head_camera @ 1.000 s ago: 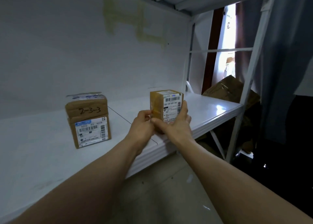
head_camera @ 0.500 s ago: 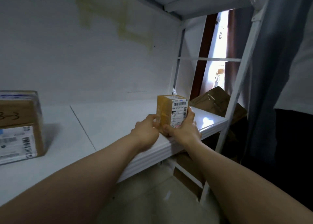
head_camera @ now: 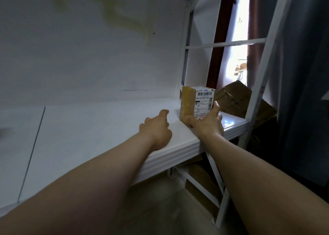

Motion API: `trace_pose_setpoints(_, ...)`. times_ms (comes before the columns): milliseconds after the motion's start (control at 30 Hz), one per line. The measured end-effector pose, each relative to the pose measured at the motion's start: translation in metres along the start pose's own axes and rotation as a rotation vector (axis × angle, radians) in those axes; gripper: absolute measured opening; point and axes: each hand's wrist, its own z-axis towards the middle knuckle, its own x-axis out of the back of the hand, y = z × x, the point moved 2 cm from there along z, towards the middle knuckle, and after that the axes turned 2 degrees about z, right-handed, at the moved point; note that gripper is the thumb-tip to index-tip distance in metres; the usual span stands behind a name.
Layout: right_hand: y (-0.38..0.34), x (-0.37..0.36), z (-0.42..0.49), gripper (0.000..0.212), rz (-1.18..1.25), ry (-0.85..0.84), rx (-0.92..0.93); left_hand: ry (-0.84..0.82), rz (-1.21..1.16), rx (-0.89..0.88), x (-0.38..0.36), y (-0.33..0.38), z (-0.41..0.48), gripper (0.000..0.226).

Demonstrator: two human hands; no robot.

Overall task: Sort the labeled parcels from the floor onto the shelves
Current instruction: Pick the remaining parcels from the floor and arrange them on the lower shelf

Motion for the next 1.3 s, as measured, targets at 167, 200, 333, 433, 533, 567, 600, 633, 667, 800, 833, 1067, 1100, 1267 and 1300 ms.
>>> trace_pose_setpoints(167, 0.007, 0.003, 0.014, 0.111, -0.013, -0.004, -0.016, 0.013, 0.104, -0.025, -0.004, 0.002, -0.002, 0.069)
trace_pose_setpoints(200, 0.007, 0.003, 0.014, 0.109, -0.017, -0.006, -0.023, 0.013, 0.104, -0.022, -0.004, 0.002, -0.002, 0.069)
trace_pose_setpoints(333, 0.008, 0.004, 0.01, 0.113, -0.003, -0.02, -0.044, 0.075, 0.1, -0.012, -0.001, 0.003, -0.005, 0.065)
trace_pose_setpoints(433, 0.009, 0.008, -0.005, 0.119, 0.039, 0.015, -0.02, 0.212, 0.095, -0.063, 0.006, 0.007, -0.01, 0.057)
trace_pose_setpoints(533, 0.009, 0.005, -0.038, 0.111, 0.132, 0.122, -0.019, 0.416, 0.11, -0.188, 0.017, 0.019, -0.026, 0.044)
trace_pose_setpoints(567, 0.009, 0.004, -0.051, 0.103, 0.2, 0.168, -0.031, 0.458, 0.13, -0.256, 0.021, 0.025, -0.036, 0.04)
trace_pose_setpoints(600, 0.009, 0.001, -0.064, 0.095, 0.271, 0.215, -0.042, 0.48, 0.152, -0.34, 0.024, 0.032, -0.048, 0.035)
trace_pose_setpoints(633, 0.011, -0.002, -0.077, 0.085, 0.344, 0.256, -0.05, 0.493, 0.162, -0.44, 0.024, 0.038, -0.063, 0.028)
trace_pose_setpoints(667, 0.014, -0.005, -0.091, 0.075, 0.413, 0.295, -0.056, 0.501, 0.163, -0.544, 0.023, 0.042, -0.081, 0.023)
trace_pose_setpoints(800, 0.05, -0.039, -0.162, 0.037, 0.561, 0.294, -0.194, 0.35, 0.177, -0.82, -0.012, 0.017, -0.164, 0.02)
trace_pose_setpoints(833, 0.064, -0.053, -0.188, 0.03, 0.579, 0.236, -0.26, 0.255, 0.196, -0.808, -0.027, -0.003, -0.184, 0.018)
trace_pose_setpoints(1067, 0.171, -0.134, -0.369, 0.026, -0.069, -0.546, -0.478, -0.291, 0.19, -0.104, -0.114, -0.181, -0.309, 0.035)
trace_pose_setpoints(1100, 0.185, -0.143, -0.389, 0.027, -0.181, -0.698, -0.456, -0.343, 0.181, -0.028, -0.124, -0.202, -0.326, 0.037)
trace_pose_setpoints(1267, 0.217, -0.164, -0.464, 0.035, -0.512, -1.085, -0.247, -0.469, 0.104, 0.23, -0.175, -0.26, -0.398, 0.039)
trace_pose_setpoints(1300, 0.216, -0.167, -0.469, 0.038, -0.535, -1.105, -0.222, -0.487, 0.063, 0.28, -0.184, -0.265, -0.408, 0.039)
